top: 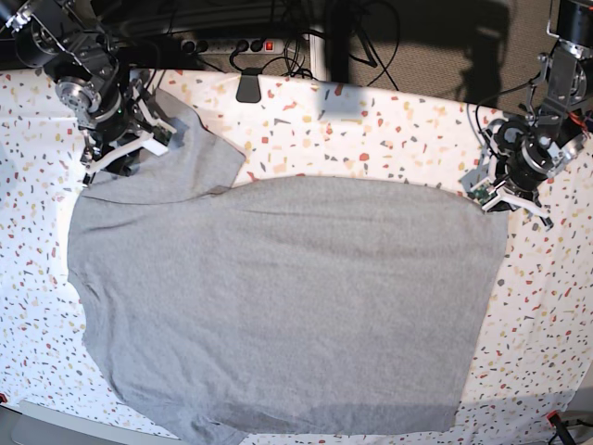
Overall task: Fold the T-shirt properly
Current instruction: 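Grasp the grey shirt's edges with both grippers, then lift and pull the shirt edge away from the hem with both grippers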
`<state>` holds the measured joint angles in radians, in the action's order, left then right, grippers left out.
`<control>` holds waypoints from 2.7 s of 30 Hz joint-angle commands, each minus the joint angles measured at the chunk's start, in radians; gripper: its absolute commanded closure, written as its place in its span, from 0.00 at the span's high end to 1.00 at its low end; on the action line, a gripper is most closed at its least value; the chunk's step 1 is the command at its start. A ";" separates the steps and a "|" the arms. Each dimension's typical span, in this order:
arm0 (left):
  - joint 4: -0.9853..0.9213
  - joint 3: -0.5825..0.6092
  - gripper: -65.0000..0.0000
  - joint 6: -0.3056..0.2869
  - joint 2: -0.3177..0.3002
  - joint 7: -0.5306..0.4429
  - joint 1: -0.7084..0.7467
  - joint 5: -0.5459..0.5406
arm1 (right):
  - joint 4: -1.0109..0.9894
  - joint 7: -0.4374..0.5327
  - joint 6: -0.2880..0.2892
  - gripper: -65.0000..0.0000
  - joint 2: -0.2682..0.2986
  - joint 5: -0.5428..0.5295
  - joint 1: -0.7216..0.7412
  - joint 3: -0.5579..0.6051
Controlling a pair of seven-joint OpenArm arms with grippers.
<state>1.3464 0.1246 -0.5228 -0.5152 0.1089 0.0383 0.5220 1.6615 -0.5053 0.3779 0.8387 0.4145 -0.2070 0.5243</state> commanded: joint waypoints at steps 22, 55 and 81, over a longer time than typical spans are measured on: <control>0.008 -0.004 0.00 0.003 -0.015 0.008 -0.008 0.000 | -0.143 0.057 0.188 0.06 -0.049 -0.032 0.102 0.000; 0.310 -0.083 0.00 0.079 -0.133 0.149 0.207 -0.533 | 0.290 -0.079 -0.039 0.00 0.084 -0.292 -0.259 -0.348; 0.501 -0.327 0.00 0.086 -0.130 0.098 0.651 -0.602 | 0.439 0.019 -0.262 0.00 0.017 -0.193 -0.892 -0.559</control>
<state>1.8294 -0.1909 -0.4469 -0.6289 0.2310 0.6846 -0.0723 2.0846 -0.4885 0.1276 0.8448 0.2157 -1.0901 -0.0265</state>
